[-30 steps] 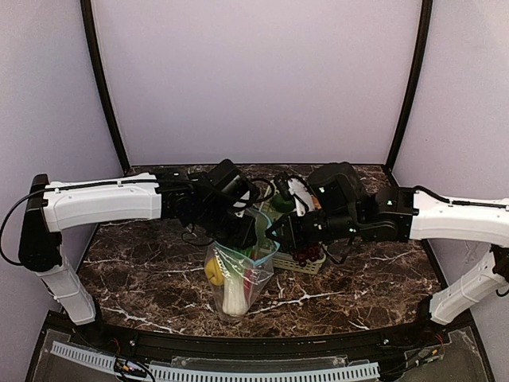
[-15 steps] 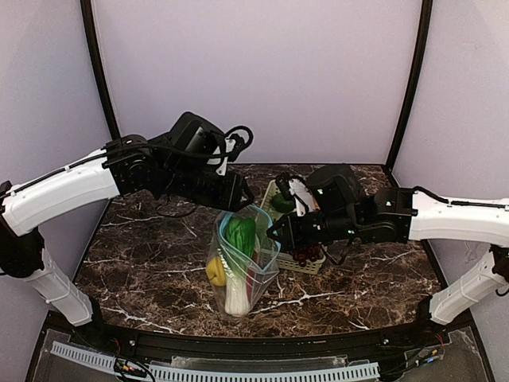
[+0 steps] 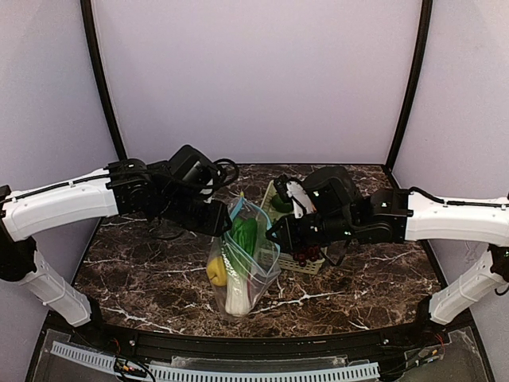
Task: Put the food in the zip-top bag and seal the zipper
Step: Adjust the zipper food storage bag at the center of the board.
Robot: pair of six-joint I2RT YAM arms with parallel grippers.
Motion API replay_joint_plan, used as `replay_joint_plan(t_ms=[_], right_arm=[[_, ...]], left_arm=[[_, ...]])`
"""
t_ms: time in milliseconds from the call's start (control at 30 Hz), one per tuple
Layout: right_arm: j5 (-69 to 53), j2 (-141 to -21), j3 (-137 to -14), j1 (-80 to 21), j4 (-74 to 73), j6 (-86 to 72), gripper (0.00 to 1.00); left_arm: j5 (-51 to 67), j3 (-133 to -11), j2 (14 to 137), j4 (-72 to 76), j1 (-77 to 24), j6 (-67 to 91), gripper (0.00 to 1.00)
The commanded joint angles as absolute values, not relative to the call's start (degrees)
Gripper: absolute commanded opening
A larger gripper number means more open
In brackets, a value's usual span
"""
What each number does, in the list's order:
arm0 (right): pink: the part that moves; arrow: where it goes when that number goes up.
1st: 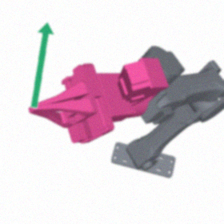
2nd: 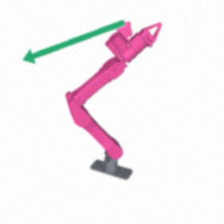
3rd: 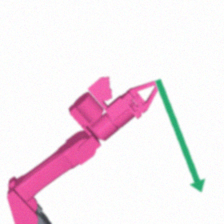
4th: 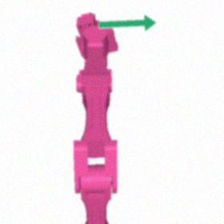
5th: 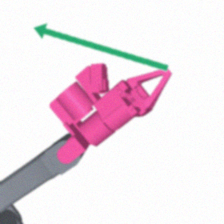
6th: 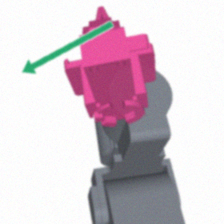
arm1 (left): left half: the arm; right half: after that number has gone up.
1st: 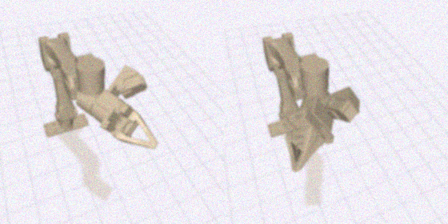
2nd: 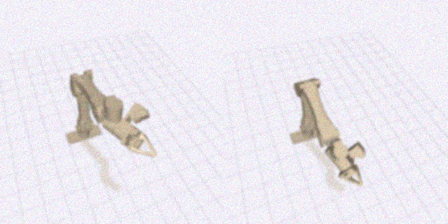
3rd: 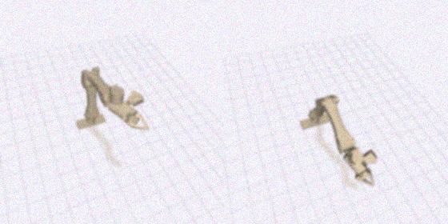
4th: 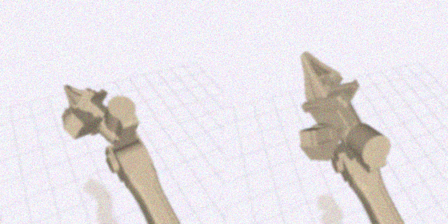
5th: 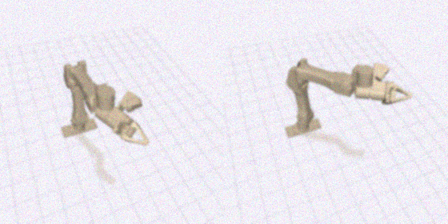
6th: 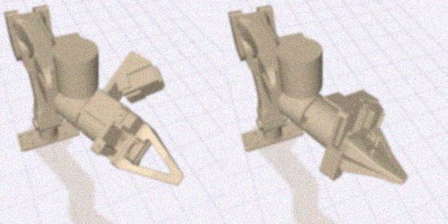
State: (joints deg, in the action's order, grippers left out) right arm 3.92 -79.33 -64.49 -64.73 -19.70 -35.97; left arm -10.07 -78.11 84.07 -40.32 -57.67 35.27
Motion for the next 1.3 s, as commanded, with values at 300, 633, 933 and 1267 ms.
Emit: replay_joint_plan(t_ms=[300,633,933,1267], right_arm=[[4.09,-80.26,-65.59,-65.21,-18.87,-36.46,0.0],[4.53,-79.61,-66.1,-65.3,-18.84,-36.3,0.0],[4.63,-79.34,-66.32,-65.38,-18.88,-36.39,0.0],[5.26,-79.01,-67.51,-65.4,-18.87,-36.31,0.0]], left_arm=[[-9.42,-79.95,81.83,-38.43,-56.97,34.39,0.33],[-7.3,-80.34,85.14,-39.81,-56.82,34.59,0.34],[-5.95,-77.75,86.0,-39.18,-56.85,36.39,0.33],[-5.02,-76.91,86.35,-38.79,-56.85,36.47,0.13]])
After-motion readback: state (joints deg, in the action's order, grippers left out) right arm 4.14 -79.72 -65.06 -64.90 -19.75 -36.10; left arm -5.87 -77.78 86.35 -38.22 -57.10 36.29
